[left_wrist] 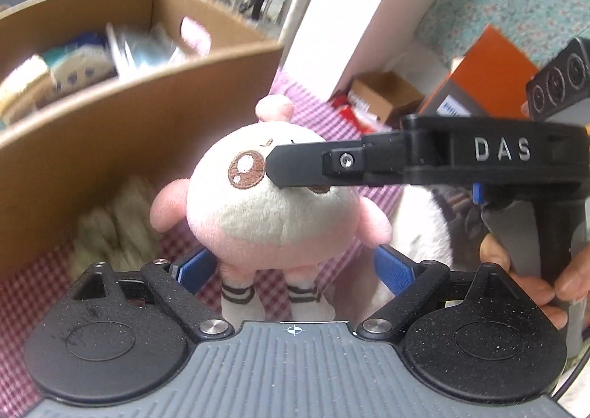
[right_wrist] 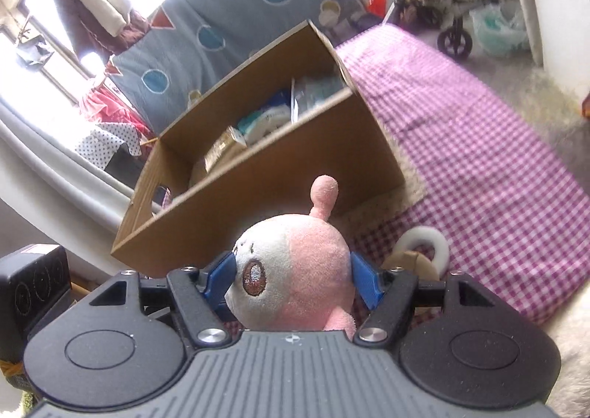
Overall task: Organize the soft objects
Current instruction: 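Lower the right gripper to the pink plush bunny and grasp it, then carry the pink bunny into the box beside the mask pack and release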
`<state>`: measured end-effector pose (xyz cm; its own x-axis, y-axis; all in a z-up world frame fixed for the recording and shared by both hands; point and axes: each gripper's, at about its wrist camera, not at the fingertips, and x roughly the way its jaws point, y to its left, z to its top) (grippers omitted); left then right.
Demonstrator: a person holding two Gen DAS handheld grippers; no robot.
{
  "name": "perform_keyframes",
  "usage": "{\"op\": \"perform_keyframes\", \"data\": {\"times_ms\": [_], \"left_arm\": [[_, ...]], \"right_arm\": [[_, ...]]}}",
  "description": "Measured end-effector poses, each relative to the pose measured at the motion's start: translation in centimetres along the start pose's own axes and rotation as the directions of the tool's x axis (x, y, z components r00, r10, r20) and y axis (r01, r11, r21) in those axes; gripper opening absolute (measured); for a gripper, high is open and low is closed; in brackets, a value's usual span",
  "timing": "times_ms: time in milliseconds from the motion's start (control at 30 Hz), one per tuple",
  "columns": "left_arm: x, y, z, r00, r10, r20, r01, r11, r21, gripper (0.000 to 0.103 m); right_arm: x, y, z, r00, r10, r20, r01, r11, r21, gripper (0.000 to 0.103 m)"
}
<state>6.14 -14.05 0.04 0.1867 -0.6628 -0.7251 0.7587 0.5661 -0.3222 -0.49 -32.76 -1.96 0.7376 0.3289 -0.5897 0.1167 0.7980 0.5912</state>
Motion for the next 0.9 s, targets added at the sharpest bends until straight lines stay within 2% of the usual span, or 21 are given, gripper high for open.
{"op": "perform_keyframes", "data": {"times_ms": [133, 233, 400, 533, 633, 733, 900], "left_arm": [[-2.3, -0.8, 0.8, 0.997, -0.006, 0.071, 0.004, 0.999, 0.034, 0.093], [-4.4, -1.1, 1.6, 0.99, 0.011, 0.142, -0.02, 0.998, 0.059, 0.093], [-7.4, -1.2, 3.9, 0.967, 0.063, 0.248, -0.083, 0.994, 0.071, 0.094], [-8.3, -0.6, 5.9, 0.948, 0.139, 0.286, -0.171, 0.981, 0.089, 0.095], [-8.2, 1.2, 7.8, 0.942, 0.19, 0.276, -0.221, 0.971, 0.086, 0.095], [-7.1, 4.1, 10.1, 0.947, 0.226, 0.23, -0.246, 0.967, 0.063, 0.095], [-2.8, 9.9, 13.6, 0.966, 0.25, 0.068, -0.252, 0.967, 0.034, 0.093]], "right_arm": [[-2.4, 1.8, 0.1, 0.996, -0.008, 0.086, 0.013, 0.998, -0.055, 0.071], [-4.0, 2.8, 0.5, 0.99, 0.016, 0.14, -0.004, 0.997, -0.081, 0.071], [-5.7, 4.7, 2.1, 0.975, 0.102, 0.195, -0.078, 0.989, -0.128, 0.071], [-5.5, 6.8, 4.5, 0.963, 0.173, 0.209, -0.136, 0.975, -0.176, 0.071], [-4.2, 8.1, 6.9, 0.956, 0.22, 0.195, -0.182, 0.964, -0.192, 0.071], [-1.4, 8.7, 9.7, 0.956, 0.254, 0.144, -0.23, 0.959, -0.168, 0.071], [6.1, 7.2, 14.1, 0.956, 0.293, -0.02, -0.293, 0.956, -0.014, 0.07]]}}
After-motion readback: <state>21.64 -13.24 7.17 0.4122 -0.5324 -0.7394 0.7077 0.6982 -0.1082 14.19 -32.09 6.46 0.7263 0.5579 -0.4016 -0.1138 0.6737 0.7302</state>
